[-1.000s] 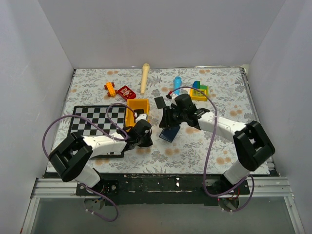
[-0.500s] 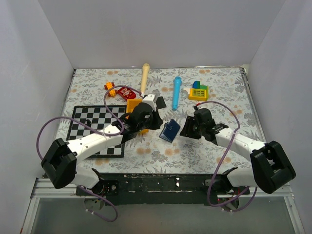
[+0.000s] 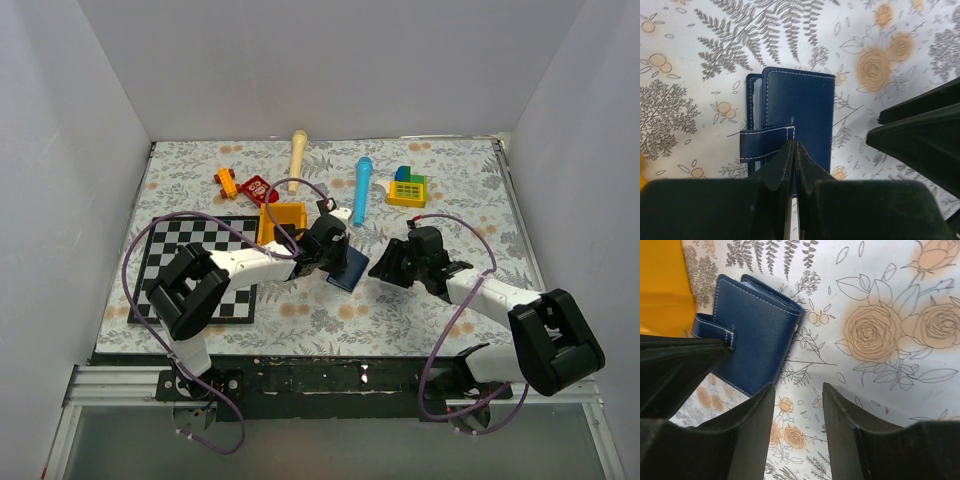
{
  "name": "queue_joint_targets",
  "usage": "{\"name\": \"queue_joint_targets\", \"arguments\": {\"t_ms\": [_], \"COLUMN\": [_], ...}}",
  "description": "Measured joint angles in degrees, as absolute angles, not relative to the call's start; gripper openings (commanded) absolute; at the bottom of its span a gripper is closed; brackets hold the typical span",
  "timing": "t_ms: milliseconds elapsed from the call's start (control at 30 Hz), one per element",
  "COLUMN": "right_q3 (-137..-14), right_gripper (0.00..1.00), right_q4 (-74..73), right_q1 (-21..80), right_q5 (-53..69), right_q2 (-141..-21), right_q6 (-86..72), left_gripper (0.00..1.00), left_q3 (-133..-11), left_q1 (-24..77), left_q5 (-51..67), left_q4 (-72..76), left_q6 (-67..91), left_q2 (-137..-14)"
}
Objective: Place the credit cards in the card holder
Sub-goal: Close the card holder at the center of the board.
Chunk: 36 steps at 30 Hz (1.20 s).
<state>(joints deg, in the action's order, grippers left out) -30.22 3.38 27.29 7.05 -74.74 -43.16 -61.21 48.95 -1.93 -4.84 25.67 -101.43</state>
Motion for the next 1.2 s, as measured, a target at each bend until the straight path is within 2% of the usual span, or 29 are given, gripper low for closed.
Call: {"name": "queue_joint_targets", "arguments": {"t_ms": [500,800,1200], "right_q3": [-29.1,-29.7,-30.1], "right_gripper": [0.54,0.54,0.54], "right_q4": [19.2,32.1,37.3], "right_q1": [26.6,26.6,26.6], "right_q5": [17.0,20.8,20.7], "right_q2": [-85.8,-94.0,-97.1], "right_q6": [-47.5,-54.8,-58.9], "left_gripper": [0.00,0.00,0.00], "left_q3": [-57.7,-57.3,-55.8], "left_q1": [49.0,49.0,48.6], "left_q5": [-12.5,-13.1,-9.8], "left_q4": [-7.0,-6.9,-2.8], "left_q6": [26.5,28.4,33.1], "left_q2": [-99.1,-100.2,-101.7]}}
